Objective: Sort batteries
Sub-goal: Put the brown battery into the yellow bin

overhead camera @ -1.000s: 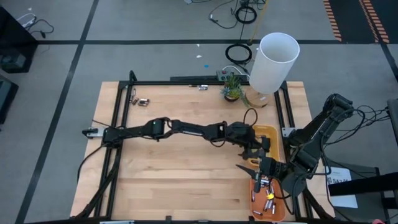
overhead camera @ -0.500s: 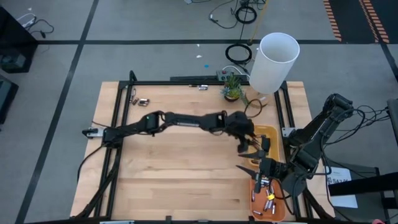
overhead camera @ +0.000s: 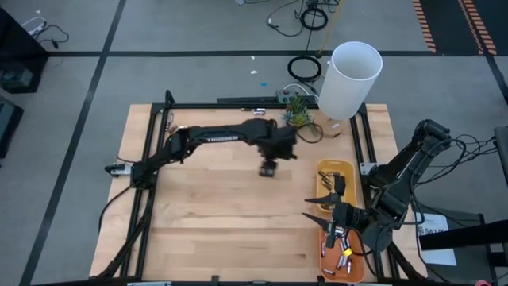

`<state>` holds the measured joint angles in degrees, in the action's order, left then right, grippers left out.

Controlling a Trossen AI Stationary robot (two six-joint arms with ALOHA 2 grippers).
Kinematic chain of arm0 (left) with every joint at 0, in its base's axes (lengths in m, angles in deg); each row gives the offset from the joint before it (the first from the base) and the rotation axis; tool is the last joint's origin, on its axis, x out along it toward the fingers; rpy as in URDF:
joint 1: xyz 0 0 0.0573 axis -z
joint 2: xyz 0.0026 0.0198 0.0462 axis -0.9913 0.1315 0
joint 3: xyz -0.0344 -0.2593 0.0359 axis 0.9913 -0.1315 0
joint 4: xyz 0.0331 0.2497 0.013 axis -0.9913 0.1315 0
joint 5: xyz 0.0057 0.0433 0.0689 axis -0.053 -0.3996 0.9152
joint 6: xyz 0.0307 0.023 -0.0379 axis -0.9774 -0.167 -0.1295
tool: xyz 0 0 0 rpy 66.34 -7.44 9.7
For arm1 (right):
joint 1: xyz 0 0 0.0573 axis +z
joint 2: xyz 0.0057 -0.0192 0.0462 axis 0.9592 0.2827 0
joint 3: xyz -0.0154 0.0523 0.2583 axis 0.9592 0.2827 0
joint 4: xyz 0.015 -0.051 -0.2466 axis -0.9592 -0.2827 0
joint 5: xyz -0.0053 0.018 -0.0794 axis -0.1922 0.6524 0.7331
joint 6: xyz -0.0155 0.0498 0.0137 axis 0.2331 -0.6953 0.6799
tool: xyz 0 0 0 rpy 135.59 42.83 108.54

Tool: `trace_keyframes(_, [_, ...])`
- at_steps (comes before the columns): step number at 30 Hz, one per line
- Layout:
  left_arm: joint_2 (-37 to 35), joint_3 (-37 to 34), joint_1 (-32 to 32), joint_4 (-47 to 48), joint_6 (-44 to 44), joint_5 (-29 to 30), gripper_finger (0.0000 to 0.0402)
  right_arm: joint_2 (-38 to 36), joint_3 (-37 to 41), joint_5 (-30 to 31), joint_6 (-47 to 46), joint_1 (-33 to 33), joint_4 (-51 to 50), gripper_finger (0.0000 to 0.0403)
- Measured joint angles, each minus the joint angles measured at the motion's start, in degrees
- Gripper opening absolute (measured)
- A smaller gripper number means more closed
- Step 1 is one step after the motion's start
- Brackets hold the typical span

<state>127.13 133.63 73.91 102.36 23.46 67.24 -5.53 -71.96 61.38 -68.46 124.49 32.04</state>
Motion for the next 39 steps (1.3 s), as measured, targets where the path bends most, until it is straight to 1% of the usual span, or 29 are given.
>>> trace_keyframes(3, [0.1,-0.4,-3.0,13.4,-2.1,0.2,0.023,0.0,0.0,-0.1,-0.7,0.4,-0.1,0.0167])
trace_keyframes(4, [0.0,-1.2,-4.2,16.4,-2.8,0.5,0.023,0.0,0.0,-0.2,-0.8,0.7,-0.1,0.0167])
trace_keyframes(6, [0.0,-3.6,-7.0,18.8,-3.6,0.5,0.023,0.1,0.0,-0.3,-2.3,1.2,-0.4,0.0167])
trace_keyframes(9, [-0.9,-7.8,-12.1,19.4,-4.3,0.5,0.023,0.4,0.0,-0.6,-6.7,2.3,-2.5,0.0167])
trace_keyframes(11, [-1.8,-10.3,-16.0,16.6,-5.7,1.8,0.023,0.8,0.0,-1.9,-9.2,2.9,-3.9,0.0167])
trace_keyframes(13, [-2.1,-12.5,-19.7,13.8,-6.5,5.5,0.023,1.6,0.0,-2.0,-11.4,3.4,-5.3,0.0167])
trace_keyframes(15, [-2.0,-13.5,-22.5,8.0,-8.0,8.9,0.023,2.3,0.0,-2.0,-13.1,3.7,-7.0,0.0167])
trace_keyframes(17, [-2.0,-13.9,-24.5,3.2,-10.3,10.3,0.023,3.1,0.0,-1.9,-14.8,3.7,-8.2,0.0167])
trace_keyframes(20, [-2.1,-13.9,-26.0,-4.2,-14.1,10.3,0.023,4.0,0.1,-1.8,-17.9,3.7,-11.2,0.0167])
trace_keyframes(24, [-2.1,-13.9,-27.1,-10.3,-18.0,9.9,0.023,5.1,0.1,-1.8,-22.3,3.6,-15.0,0.0167])
trace_keyframes(27, [-1.5,-13.9,-28.1,-11.8,-19.7,7.7,0.023,5.9,0.1,-1.5,-24.5,3.6,-18.2,0.0167])
trace_keyframes(31, [-0.2,-13.9,-29.7,-12.0,-19.8,3.1,0.023,6.8,0.1,-1.4,-27.8,3.6,-22.0,0.0167])
trace_keyframes(39, [0.4,-13.9,-30.5,-13.1,-23.7,3.6,0.023,7.1,0.1,-1.1,-30.9,3.6,-26.1,0.0167])
